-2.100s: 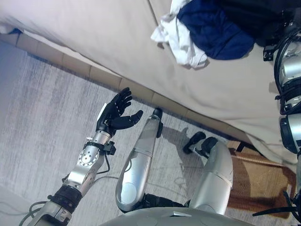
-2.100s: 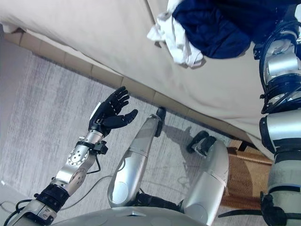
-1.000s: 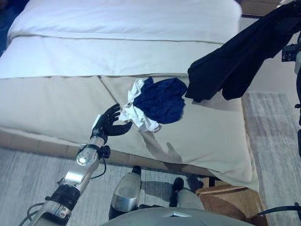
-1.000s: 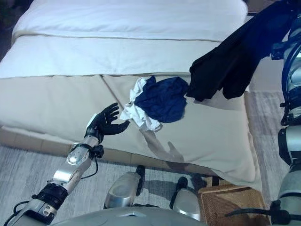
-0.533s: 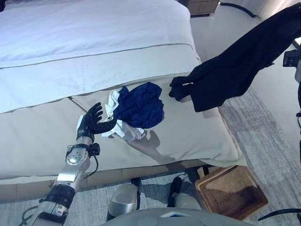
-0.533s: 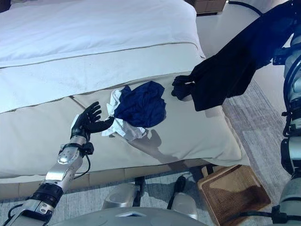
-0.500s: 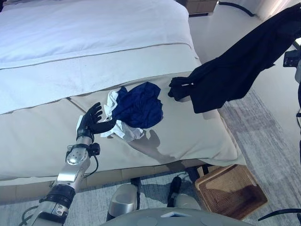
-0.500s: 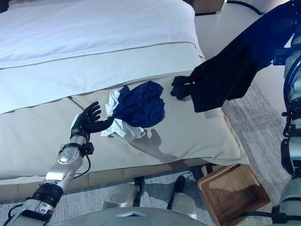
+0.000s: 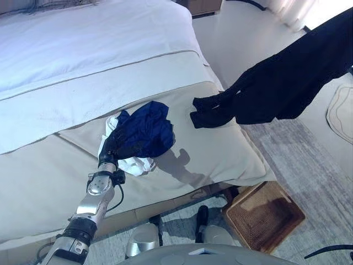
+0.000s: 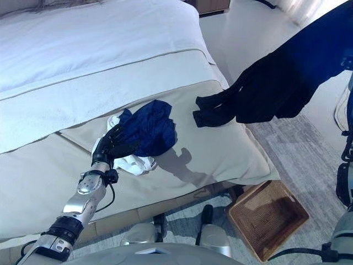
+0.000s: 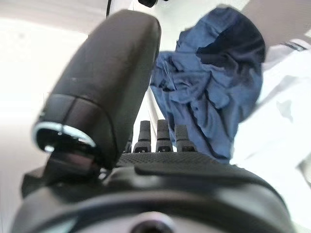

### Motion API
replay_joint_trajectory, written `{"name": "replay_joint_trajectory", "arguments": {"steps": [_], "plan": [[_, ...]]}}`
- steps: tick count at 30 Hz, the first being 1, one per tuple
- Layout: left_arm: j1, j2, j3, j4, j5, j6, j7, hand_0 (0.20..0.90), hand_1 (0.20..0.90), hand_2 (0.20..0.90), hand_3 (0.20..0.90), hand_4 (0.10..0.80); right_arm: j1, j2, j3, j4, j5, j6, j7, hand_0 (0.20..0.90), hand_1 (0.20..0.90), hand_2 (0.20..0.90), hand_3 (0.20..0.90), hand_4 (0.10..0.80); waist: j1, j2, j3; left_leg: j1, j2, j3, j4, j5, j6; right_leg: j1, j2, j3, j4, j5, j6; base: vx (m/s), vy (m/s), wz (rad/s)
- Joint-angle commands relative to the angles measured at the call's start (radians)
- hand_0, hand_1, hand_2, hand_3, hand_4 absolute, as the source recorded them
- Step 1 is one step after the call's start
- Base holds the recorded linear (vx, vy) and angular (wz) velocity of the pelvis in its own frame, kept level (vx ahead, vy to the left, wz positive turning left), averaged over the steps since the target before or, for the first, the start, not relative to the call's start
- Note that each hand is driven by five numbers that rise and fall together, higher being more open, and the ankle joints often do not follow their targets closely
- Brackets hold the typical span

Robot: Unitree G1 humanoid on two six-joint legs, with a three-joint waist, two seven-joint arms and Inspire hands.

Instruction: Pick up the clothes from the bed and place them into the basket

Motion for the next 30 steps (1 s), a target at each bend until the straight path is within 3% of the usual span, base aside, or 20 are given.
{"name": "replay_joint_trajectory", "arguments": {"steps": [1, 16, 30], "plan": [[-0.018, 0.037, -0.071, 0.022, 0.009, -0.092, -0.004, 0.900, 0.900, 0.900, 0.900, 0.800, 0.001, -0.175, 0.005, -0.090, 0.009, -0.111, -0.090, 0.300, 0.300, 0.300, 0.200, 0.100, -0.016, -0.015, -0.237, 0.013, 0.020, -0.028, 0.027, -0.118, -0.031, 0.050, 0.051, 0.004, 0.025, -0.111, -0.012, -0.001, -0.033, -0.06], [-0.055, 0.031, -0.116, 0.062, 0.033, -0.086, -0.078, 0.900, 0.900, 0.900, 0.900, 0.800, 0.139, -0.252, -0.125, -0.124, 0.015, -0.101, -0.038, 0.300, 0.300, 0.300, 0.200, 0.100, -0.122, 0.003, -0.237, 0.048, 0.030, 0.039, 0.020, -0.129, -0.030, 0.028, 0.064, 0.093, 0.030, -0.094, 0.002, 0.000, 0.006, -0.17], [-0.080, 0.021, -0.127, 0.119, 0.045, -0.061, -0.115, 0.900, 0.900, 0.900, 0.900, 0.800, 0.286, -0.220, -0.206, -0.193, -0.023, -0.070, 0.121, 0.300, 0.300, 0.300, 0.200, 0.100, -0.179, 0.007, -0.229, 0.058, 0.031, 0.085, 0.028, -0.140, -0.023, 0.006, 0.069, 0.144, 0.032, -0.077, 0.014, -0.017, 0.011, -0.15]]}}
